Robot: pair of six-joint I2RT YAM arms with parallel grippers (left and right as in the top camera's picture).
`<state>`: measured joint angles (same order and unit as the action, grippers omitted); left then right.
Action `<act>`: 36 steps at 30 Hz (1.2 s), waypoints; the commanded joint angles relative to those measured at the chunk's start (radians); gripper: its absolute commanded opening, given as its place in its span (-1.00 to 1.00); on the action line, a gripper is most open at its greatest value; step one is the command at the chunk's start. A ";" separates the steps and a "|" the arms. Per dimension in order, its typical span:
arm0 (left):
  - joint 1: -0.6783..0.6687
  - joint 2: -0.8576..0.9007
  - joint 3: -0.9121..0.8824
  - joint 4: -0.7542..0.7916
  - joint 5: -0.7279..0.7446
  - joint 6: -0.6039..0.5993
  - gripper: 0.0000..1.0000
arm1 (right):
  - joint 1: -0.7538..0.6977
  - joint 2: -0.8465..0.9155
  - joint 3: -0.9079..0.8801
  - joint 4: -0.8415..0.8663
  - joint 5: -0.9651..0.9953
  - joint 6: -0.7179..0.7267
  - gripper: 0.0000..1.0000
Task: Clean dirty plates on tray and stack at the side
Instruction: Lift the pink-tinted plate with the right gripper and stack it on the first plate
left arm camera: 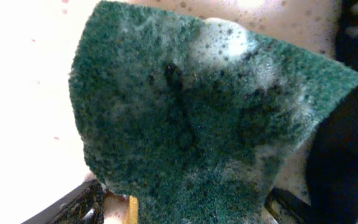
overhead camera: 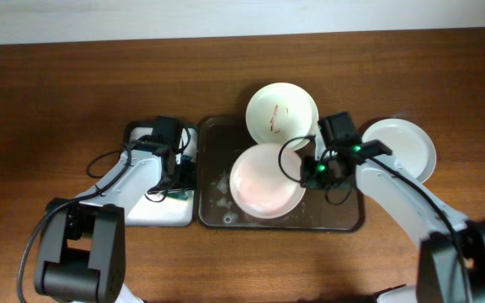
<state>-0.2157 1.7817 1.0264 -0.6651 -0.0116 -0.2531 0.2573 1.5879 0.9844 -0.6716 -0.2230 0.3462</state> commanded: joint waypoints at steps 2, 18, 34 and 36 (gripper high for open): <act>-0.004 -0.017 -0.012 0.002 0.013 0.000 0.61 | 0.011 -0.145 0.089 -0.040 0.246 -0.130 -0.92; -0.005 -0.017 -0.012 0.005 0.013 0.000 0.64 | 0.496 -0.235 0.100 0.028 1.189 -0.294 -0.92; -0.005 -0.017 -0.012 0.005 0.013 0.000 0.64 | 0.357 -0.234 0.100 0.050 0.990 -0.043 -0.92; -0.005 -0.017 -0.012 0.005 0.013 0.000 0.64 | 0.203 -0.234 0.100 0.031 0.841 0.020 -0.92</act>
<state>-0.2150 1.7817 1.0245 -0.6624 -0.0154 -0.2539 0.5968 1.3781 1.0634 -0.6292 0.8131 0.2398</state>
